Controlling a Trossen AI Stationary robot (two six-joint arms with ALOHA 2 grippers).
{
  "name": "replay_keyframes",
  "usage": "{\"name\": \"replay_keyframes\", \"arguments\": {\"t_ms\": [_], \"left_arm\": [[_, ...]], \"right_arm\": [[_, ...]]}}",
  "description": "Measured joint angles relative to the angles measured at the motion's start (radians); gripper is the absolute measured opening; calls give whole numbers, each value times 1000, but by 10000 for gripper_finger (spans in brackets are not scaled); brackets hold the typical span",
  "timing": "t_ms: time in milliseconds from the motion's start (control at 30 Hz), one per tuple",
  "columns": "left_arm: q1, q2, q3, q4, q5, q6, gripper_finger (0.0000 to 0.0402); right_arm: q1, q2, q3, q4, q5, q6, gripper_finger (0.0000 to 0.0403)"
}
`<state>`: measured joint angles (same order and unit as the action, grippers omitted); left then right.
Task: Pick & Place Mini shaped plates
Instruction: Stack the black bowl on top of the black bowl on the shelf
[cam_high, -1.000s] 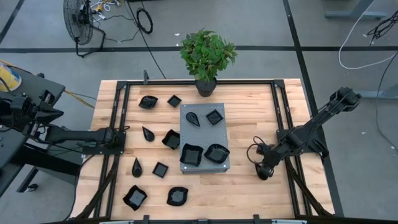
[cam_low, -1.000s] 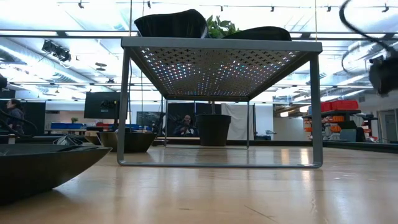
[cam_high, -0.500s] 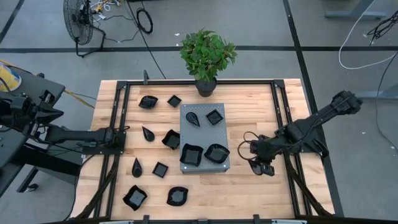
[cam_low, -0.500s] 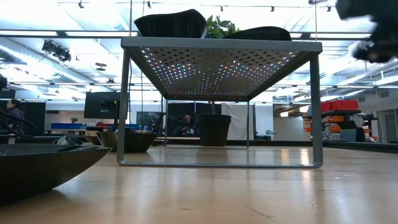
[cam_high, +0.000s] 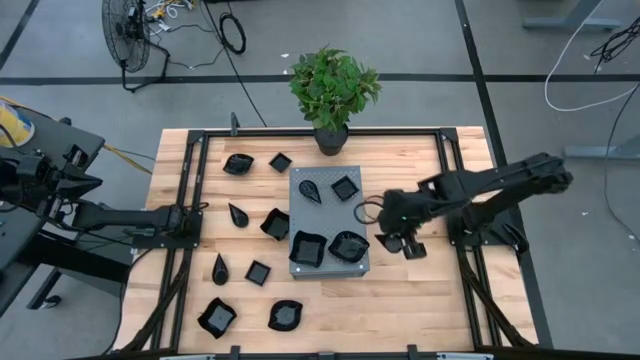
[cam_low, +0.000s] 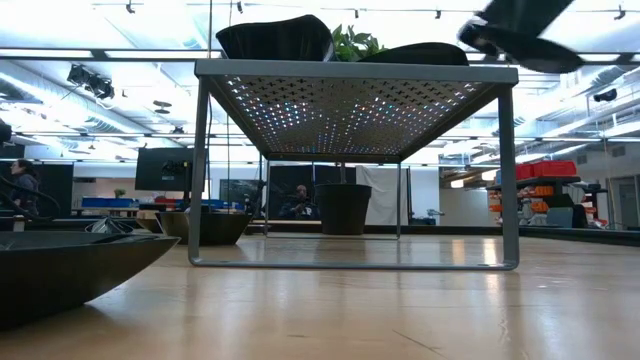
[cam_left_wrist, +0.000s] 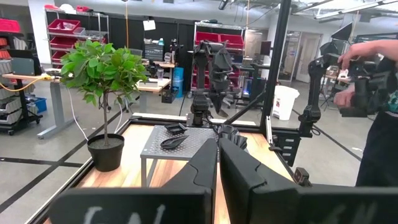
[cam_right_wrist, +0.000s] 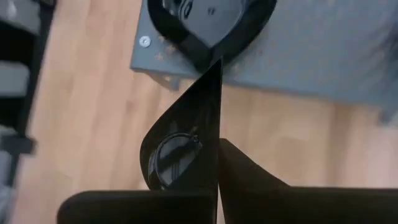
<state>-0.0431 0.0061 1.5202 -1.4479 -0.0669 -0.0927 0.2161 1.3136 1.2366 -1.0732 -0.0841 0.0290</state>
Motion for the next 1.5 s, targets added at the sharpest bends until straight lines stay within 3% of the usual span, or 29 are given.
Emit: {"name": "replay_keyframes", "arguments": {"t_ms": [233,533,1033,1500], "left_arm": [[0,0,0,0,0,0,23],[0,0,0,0,0,0,23],[0,0,0,0,0,0,23],[0,0,0,0,0,0,23]], "right_arm": [[-94,119,213,-80,112,-269,0],[-206,258,423,-65,121,-335,0],[-295,333,480,135,118,163,0],[-314,332,412,302,41,335,0]]}}
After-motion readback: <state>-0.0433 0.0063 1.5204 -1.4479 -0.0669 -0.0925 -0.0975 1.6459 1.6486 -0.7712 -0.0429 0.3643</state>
